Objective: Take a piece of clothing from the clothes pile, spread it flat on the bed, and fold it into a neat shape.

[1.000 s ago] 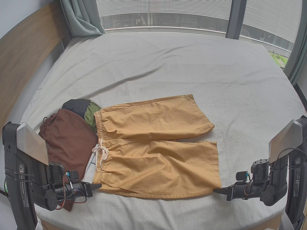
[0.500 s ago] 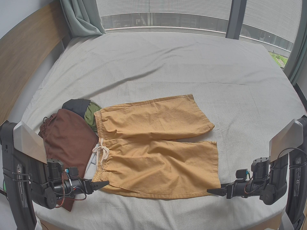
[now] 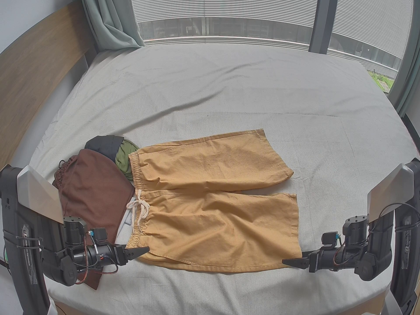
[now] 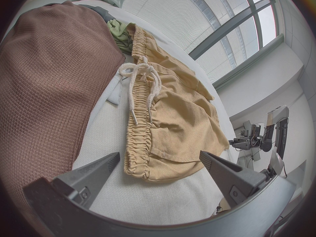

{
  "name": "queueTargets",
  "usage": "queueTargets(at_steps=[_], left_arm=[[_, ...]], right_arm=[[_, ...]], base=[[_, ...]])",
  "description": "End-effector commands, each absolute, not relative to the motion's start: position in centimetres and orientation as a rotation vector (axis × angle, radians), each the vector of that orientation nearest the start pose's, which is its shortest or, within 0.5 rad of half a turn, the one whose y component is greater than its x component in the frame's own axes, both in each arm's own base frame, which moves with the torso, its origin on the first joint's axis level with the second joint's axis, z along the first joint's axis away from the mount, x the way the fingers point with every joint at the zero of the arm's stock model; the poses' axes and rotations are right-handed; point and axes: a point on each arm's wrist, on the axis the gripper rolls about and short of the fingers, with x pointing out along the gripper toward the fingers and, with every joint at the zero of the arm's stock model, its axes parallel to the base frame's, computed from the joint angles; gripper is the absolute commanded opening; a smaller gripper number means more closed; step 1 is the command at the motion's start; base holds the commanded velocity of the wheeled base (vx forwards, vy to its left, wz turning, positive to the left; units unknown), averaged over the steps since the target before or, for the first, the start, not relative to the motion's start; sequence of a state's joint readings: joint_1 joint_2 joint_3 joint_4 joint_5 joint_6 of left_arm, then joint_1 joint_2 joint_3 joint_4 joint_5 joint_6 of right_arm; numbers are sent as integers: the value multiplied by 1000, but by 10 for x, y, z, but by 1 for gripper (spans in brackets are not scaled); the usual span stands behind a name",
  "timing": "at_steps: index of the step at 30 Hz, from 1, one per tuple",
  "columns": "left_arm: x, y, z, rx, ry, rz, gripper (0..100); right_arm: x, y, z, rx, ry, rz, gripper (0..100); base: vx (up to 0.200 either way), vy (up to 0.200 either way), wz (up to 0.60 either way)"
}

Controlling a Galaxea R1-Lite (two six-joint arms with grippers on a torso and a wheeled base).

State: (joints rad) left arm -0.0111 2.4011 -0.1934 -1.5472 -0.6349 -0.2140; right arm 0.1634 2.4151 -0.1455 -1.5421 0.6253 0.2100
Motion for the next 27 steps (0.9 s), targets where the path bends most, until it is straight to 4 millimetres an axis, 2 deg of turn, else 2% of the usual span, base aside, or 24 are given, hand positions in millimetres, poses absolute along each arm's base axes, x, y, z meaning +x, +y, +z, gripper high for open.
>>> queueTargets(at_steps=[1, 2, 3, 27], left_arm=[[256, -15, -44, -408, 706, -550, 100], [256, -15, -44, -408, 706, -550, 100], [256, -15, -44, -408, 706, -550, 0], [259, -17, -46, -409, 704, -570, 0]], right_arm=[[237, 53, -49, 362, 809, 676, 100], [237, 53, -49, 362, 809, 676, 100], [237, 53, -49, 361, 808, 678, 100], [235, 53, -52, 322, 804, 734, 100]], base=[[0, 0, 0], [0, 0, 0], [0, 0, 0], [0, 0, 0]])
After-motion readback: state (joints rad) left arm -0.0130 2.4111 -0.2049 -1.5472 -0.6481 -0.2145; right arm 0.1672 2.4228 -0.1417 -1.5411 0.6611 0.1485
